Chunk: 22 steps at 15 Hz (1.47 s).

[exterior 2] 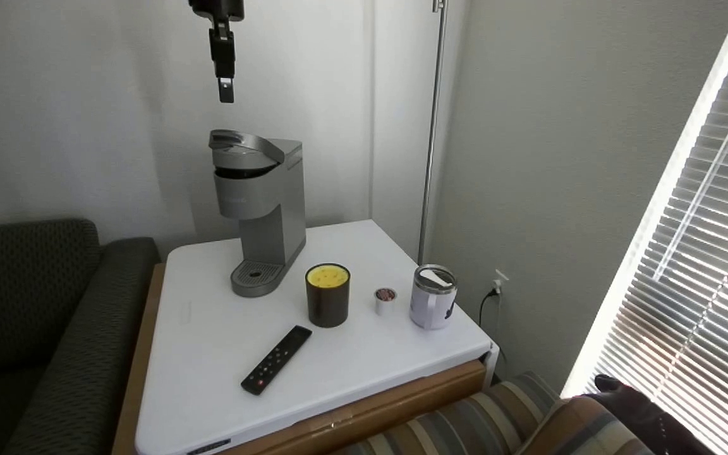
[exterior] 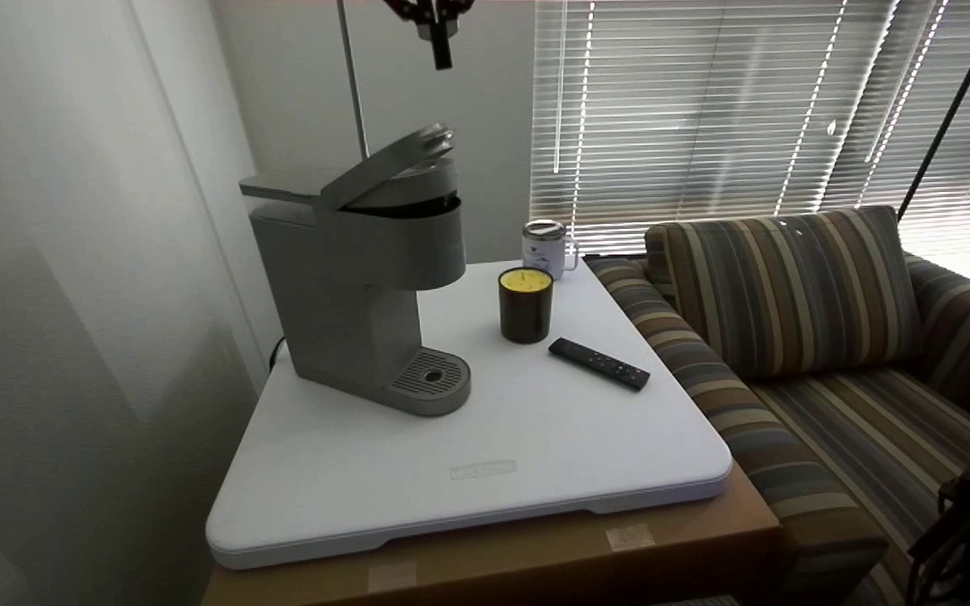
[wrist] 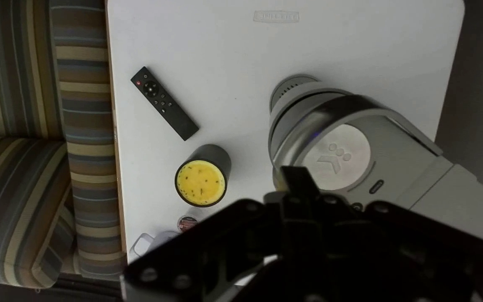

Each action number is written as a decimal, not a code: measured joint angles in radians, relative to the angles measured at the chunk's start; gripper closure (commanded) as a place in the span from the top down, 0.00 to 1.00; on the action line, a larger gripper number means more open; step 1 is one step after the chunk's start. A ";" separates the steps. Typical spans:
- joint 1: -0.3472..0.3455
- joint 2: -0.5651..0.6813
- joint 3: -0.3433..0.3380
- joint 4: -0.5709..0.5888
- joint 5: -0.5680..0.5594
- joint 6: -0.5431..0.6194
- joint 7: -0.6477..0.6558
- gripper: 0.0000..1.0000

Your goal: Close the lid of the coffee maker

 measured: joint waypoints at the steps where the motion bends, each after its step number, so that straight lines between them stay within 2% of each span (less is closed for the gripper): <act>1: 0.006 -0.005 0.000 -0.001 0.000 0.000 0.000 0.00; 9: 0.036 0.016 0.000 -0.023 0.003 -0.007 0.001 0.00; 22: 0.008 0.057 0.000 -0.022 0.030 -0.017 0.064 0.00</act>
